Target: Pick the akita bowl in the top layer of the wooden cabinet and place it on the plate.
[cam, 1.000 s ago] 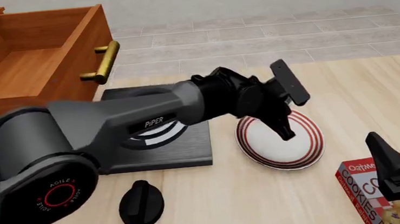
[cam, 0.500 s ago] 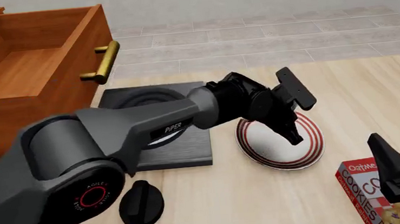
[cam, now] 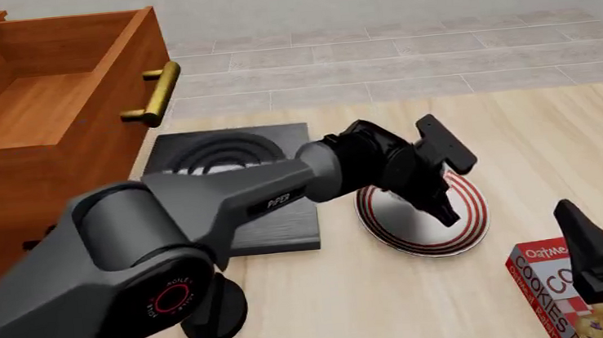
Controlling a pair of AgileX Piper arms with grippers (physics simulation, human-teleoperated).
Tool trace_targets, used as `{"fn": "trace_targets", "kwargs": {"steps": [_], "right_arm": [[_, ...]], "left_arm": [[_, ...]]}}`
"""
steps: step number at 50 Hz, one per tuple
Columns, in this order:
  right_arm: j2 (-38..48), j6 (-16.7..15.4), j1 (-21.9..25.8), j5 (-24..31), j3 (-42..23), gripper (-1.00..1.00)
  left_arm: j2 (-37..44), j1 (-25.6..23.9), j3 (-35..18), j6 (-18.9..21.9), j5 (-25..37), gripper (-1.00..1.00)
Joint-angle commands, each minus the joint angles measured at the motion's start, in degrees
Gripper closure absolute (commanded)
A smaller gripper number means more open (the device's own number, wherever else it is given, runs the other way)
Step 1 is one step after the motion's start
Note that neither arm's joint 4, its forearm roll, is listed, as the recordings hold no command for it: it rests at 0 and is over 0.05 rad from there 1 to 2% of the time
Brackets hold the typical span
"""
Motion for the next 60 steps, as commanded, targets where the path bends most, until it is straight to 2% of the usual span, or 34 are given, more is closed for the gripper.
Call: {"fn": "trace_targets", "kwargs": {"steps": [1,3,28,44,45,60], "right_arm": [[1.2,0.1,0.0,-1.1,0.0,-1.0],[1.2,0.1,0.0,-1.1,0.0,-1.0],[4.0,0.1,0.1,-3.7,0.0,-1.0],[1.7,0.1,0.1,-1.4,0.0,-1.0],[1.7,0.1,0.0,-1.4,0.0,-1.0],[2.0,0.0,0.1,-1.7,0.0,-1.0]], "left_arm": [[2.3,-0.8,-3.0,-2.7,2.4,1.0],[3.0,-1.5,-4.2,-4.2,3.6,1.0],[4.1,-2.7,-5.9,-7.2,5.1,1.0],[4.6,-3.0,-6.6,-9.1,6.3,1.0],[4.8,-3.0,-7.0,-9.4,6.6,-1.0],[4.0,-2.3,-6.9,-9.1,6.6,-1.0]]}}
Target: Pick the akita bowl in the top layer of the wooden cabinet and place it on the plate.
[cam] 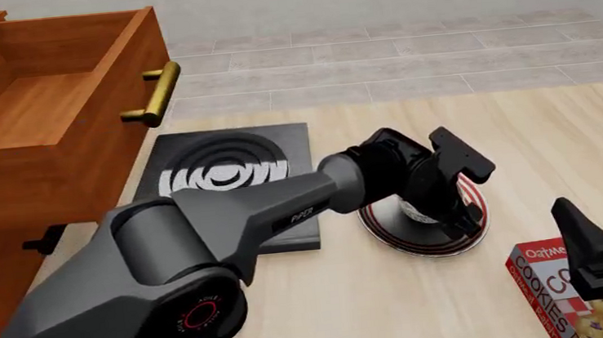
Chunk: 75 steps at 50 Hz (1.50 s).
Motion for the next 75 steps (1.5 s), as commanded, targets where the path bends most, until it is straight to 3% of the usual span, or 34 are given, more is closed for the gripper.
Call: {"fn": "trace_targets", "kwargs": {"steps": [1,52,75], "right_arm": [[-0.2,0.0,0.0,0.1,0.0,-1.0],[-3.4,-0.7,0.0,3.0,0.0,-1.0],[-1.5,-1.4,0.5,1.0,0.0,-1.0]], "left_arm": [[-0.4,0.3,-0.1,-0.2,0.3,-1.0],[-7.7,0.3,2.5,1.3,0.9,-1.0],[-13.3,-0.5,3.8,1.1,1.8,-1.0]]}}
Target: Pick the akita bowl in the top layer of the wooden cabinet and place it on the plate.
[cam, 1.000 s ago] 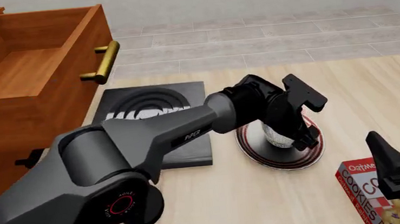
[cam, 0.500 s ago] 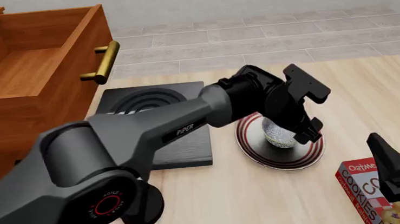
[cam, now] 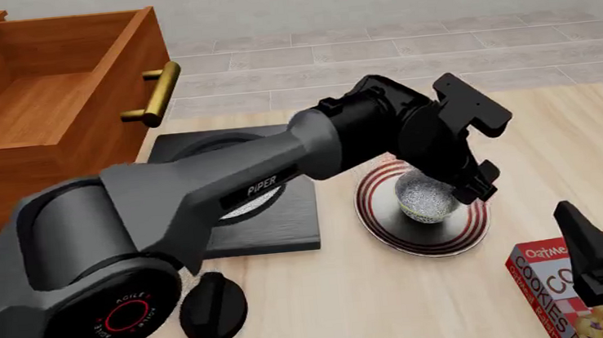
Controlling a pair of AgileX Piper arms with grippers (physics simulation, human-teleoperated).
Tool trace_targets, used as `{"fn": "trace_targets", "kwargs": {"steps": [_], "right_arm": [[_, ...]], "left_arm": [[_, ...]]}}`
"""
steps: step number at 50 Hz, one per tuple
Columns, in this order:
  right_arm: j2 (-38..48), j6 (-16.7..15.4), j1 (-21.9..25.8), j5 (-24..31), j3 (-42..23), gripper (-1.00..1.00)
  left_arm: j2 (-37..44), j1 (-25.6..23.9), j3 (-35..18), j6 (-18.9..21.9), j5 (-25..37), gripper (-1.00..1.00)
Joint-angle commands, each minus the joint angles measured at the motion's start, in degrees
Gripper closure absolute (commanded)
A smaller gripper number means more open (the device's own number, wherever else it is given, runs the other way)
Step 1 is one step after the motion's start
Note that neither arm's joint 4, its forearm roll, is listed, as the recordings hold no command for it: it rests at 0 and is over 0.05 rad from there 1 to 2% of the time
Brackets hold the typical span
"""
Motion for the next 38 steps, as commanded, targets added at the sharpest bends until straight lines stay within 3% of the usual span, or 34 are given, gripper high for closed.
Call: {"fn": "trace_targets", "kwargs": {"steps": [1,38], "right_arm": [[2.0,-0.2,0.2,-2.0,0.0,-1.0],[-1.6,-0.7,0.6,1.3,0.0,-1.0]], "left_arm": [[-2.9,0.0,1.0,0.1,0.3,-1.0],[-9.5,0.9,3.2,0.9,0.6,-1.0]]}}
